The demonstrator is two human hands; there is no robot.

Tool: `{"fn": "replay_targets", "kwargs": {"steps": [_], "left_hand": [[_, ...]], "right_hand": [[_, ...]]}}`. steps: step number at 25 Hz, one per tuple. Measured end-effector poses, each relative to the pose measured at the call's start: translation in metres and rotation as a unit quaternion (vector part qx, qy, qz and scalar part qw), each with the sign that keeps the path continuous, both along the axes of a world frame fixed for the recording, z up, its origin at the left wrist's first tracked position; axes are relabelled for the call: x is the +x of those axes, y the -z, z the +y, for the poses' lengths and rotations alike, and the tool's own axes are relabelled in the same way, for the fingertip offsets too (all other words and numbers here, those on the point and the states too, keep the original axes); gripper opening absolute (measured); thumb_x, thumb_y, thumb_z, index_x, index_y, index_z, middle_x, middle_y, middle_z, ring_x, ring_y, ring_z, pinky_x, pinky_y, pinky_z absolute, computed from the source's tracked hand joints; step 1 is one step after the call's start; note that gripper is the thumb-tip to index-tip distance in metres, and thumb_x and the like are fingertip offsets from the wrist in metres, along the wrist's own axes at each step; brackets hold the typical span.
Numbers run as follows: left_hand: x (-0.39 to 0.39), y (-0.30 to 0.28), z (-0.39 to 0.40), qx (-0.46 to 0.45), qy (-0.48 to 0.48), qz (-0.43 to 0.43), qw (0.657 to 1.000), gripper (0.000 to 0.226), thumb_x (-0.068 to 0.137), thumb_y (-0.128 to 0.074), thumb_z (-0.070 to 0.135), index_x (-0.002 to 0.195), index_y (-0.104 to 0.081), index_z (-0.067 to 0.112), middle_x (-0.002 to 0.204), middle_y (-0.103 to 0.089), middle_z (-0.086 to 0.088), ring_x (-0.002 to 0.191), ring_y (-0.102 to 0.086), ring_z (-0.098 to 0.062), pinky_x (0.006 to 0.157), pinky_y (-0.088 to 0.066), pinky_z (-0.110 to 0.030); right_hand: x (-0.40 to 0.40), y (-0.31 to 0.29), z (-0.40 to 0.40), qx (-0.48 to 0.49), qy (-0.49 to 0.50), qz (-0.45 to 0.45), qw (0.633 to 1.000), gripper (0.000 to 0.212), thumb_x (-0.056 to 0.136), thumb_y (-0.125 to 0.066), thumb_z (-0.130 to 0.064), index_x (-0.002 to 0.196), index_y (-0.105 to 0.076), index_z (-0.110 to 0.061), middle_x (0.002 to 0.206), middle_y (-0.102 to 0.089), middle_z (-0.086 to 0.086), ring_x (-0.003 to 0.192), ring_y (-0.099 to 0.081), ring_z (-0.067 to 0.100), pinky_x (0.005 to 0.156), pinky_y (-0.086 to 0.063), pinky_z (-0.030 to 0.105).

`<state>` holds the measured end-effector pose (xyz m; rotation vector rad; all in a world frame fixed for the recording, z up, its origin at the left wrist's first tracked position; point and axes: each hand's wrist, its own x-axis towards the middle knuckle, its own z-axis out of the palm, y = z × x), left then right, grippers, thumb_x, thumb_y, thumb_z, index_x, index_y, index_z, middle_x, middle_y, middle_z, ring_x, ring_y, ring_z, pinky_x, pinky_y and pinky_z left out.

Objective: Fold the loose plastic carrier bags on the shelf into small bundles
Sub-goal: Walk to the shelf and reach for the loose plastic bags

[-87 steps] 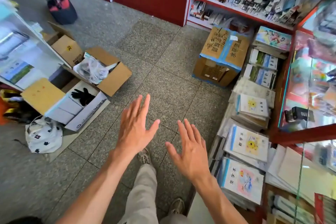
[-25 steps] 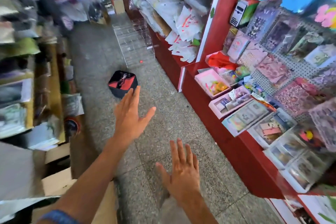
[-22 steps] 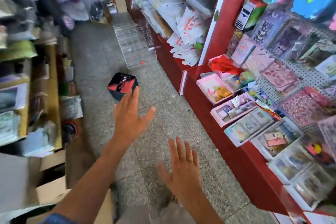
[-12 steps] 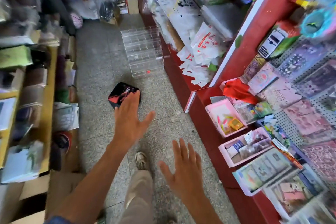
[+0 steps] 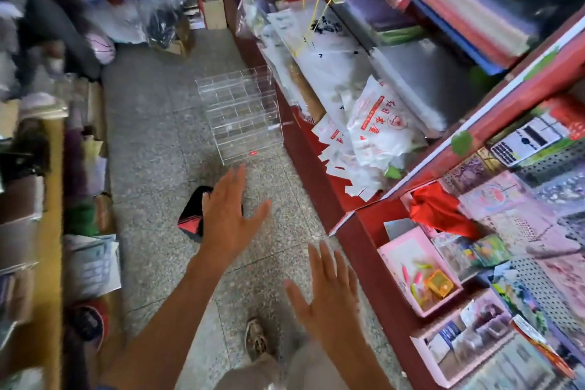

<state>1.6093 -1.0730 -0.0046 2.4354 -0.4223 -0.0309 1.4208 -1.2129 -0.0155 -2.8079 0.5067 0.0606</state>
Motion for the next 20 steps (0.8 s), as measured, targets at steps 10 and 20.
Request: {"fn": "replay_targets", "kwargs": {"steps": [10, 20], "left_hand": [[0.21, 0.01, -0.086, 0.027, 0.07, -0.012, 0.997, 0.088, 0.085, -0.034, 0.076, 0.155, -0.017, 0.024, 0.16, -0.026, -0.008, 0.147, -0.024, -0.026, 0.116, -0.02, -0.057], [0.371, 0.008, -0.188, 0.056, 0.146, -0.02, 0.987, 0.082, 0.089, -0.043, 0.071, 0.155, -0.014, 0.031, 0.16, -0.027, -0.005, 0.147, -0.024, -0.023, 0.114, -0.023, -0.06]], "right_hand": [[0.219, 0.026, -0.073, 0.013, 0.034, -0.032, 0.999, 0.074, 0.092, -0.031, -0.067, 0.145, -0.044, -0.018, 0.148, -0.046, 0.009, 0.133, -0.047, 0.036, 0.101, -0.042, 0.054], [0.375, 0.036, -0.179, 0.027, 0.071, -0.007, 0.997, 0.077, 0.09, -0.035, -0.072, 0.147, -0.039, -0.02, 0.151, -0.042, 0.009, 0.138, -0.04, 0.035, 0.108, -0.03, 0.053]]}}
